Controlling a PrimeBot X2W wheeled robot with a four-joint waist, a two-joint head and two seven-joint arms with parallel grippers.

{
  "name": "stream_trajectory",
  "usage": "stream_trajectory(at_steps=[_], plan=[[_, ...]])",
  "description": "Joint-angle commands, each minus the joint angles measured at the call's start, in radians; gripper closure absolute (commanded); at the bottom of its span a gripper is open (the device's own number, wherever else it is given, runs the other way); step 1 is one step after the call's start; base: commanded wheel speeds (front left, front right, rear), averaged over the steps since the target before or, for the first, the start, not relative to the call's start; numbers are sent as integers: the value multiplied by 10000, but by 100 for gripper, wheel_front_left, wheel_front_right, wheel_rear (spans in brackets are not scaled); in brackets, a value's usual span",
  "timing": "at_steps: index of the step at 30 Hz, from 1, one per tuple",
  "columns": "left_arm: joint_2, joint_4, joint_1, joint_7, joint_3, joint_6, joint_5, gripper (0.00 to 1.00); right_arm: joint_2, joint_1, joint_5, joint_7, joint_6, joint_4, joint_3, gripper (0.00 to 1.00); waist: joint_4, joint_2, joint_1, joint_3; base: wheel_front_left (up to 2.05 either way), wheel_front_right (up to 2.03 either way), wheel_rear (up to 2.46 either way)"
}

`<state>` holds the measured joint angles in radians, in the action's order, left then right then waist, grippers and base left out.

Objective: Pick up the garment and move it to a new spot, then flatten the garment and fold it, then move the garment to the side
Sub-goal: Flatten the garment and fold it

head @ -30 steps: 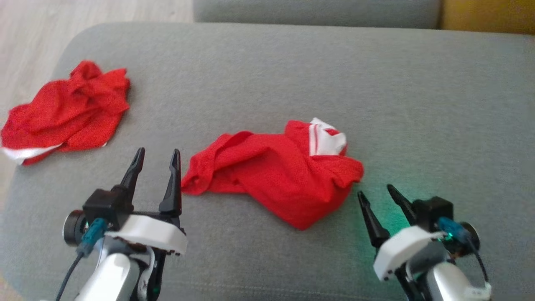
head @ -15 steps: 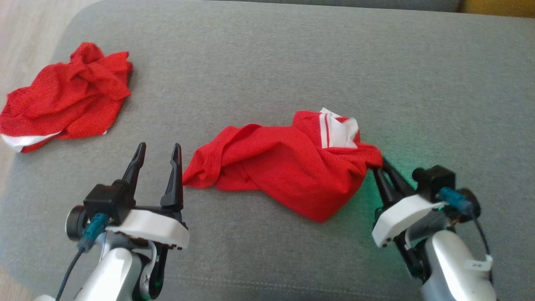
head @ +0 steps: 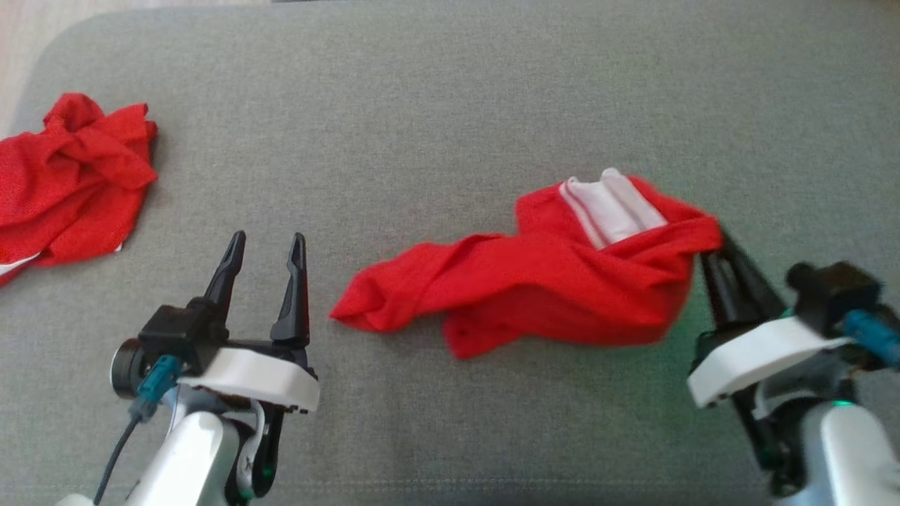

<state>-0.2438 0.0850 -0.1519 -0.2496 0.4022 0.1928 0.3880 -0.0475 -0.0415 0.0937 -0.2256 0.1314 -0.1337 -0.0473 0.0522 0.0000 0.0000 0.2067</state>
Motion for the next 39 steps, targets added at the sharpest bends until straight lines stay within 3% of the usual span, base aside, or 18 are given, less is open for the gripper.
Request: stream_trajectory(at_steps=[1,5,10,16,24,25,26,33,39], plan=[[-69,-358,-548,-121,-482,-52,-143,0,-31,-235,-61,-183,-7,-669,-59,100,-27,0,0,60,0,0,0],[59,-339,-666,-121,-514,-161,-218,0,-30,-609,-17,-745,-7,-1015,328,100,36,0,0,228,0,0,0],[319,-226,-976,-121,-495,-429,-343,0,-219,-1747,-111,-1390,-7,23,690,100,445,0,0,553,0,0,0],[578,-96,-1190,-121,-596,-639,-495,0,-433,-3104,40,-1278,-7,2226,945,100,754,0,0,842,0,0,0],[812,104,-1261,-122,-755,-909,-710,0,-442,-4373,299,67,-7,5545,1112,100,872,0,0,940,0,0,0],[829,121,-1254,-122,-782,-934,-738,0,-432,-4460,337,296,-7,5820,1111,75,858,0,0,924,0,0,0],[840,138,-1237,-122,-815,-953,-766,0,-424,-4528,349,519,-7,6054,1073,4,826,0,0,905,0,0,0],[885,202,-1053,-122,-1002,-1015,-917,0,-399,-4468,536,1918,-7,6558,734,0,560,0,0,687,0,0,0],[843,195,-696,-122,-1245,-995,-1010,0,-456,-3511,637,2685,-7,5603,489,0,220,0,0,356,0,0,0]])
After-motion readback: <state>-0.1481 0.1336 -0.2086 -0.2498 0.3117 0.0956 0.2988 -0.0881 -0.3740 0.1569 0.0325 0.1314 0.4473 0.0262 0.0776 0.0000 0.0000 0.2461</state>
